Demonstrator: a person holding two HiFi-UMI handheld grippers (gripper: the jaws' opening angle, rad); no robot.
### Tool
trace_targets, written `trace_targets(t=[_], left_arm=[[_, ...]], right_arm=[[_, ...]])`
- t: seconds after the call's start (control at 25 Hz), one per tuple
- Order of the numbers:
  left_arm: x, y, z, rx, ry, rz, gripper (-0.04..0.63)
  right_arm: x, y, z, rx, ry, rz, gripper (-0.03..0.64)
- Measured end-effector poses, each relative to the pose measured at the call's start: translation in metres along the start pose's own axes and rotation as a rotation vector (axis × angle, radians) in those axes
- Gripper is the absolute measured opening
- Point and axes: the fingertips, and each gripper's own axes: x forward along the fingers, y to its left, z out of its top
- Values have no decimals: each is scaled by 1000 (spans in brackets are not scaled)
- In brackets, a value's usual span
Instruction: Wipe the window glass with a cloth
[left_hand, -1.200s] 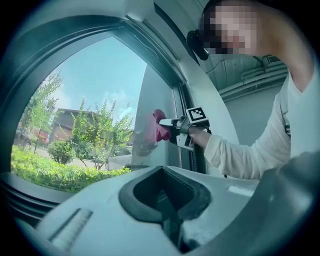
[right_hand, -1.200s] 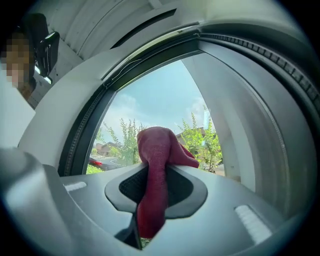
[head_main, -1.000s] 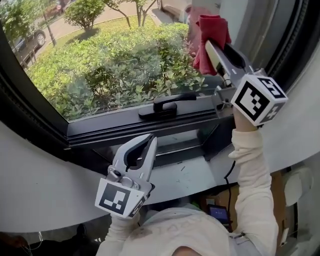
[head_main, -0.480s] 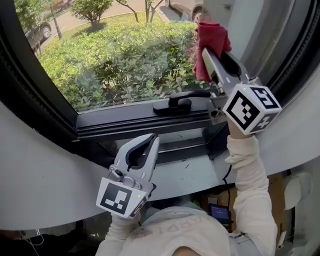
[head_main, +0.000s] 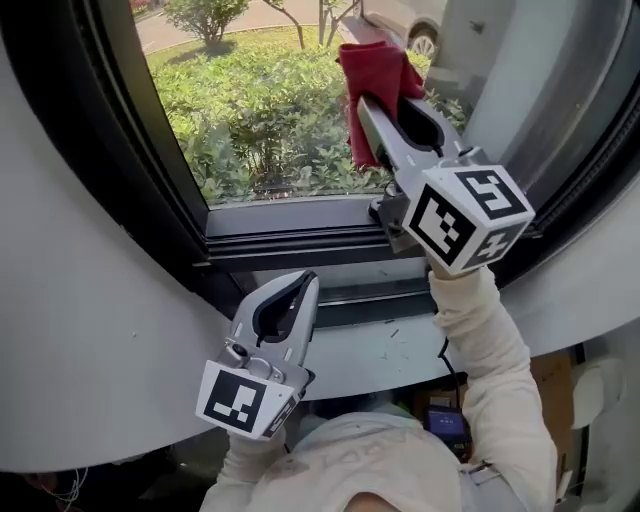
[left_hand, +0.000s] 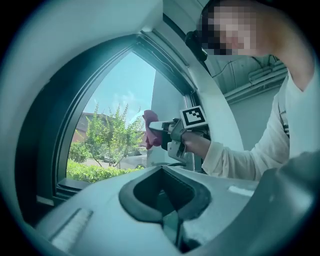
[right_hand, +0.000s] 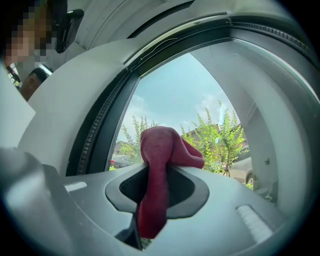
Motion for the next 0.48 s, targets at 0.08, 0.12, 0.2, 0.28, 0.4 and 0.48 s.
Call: trace_targets(t=[0.08, 0.12, 0.2, 0.28, 0.4, 0.48], left_arm=[[-10, 9, -1, -1, 3, 5, 1], [-14, 13, -1, -1, 4, 8, 1], [-22, 19, 0, -1, 6, 11, 0], [-29, 23, 2, -2, 6, 14, 0], [-37, 29, 4, -2, 3, 20, 0], [-40, 31, 6, -2, 0, 22, 0]], right_arm=[[15, 23, -1, -11, -8, 23, 97], [22, 34, -2, -15, -11, 35, 97], [35, 55, -2, -15, -12, 65, 97], [46, 75, -1, -4, -8, 100, 97], [59, 99, 0, -13, -6, 137, 97], [63, 109, -8, -9, 13, 163, 97]])
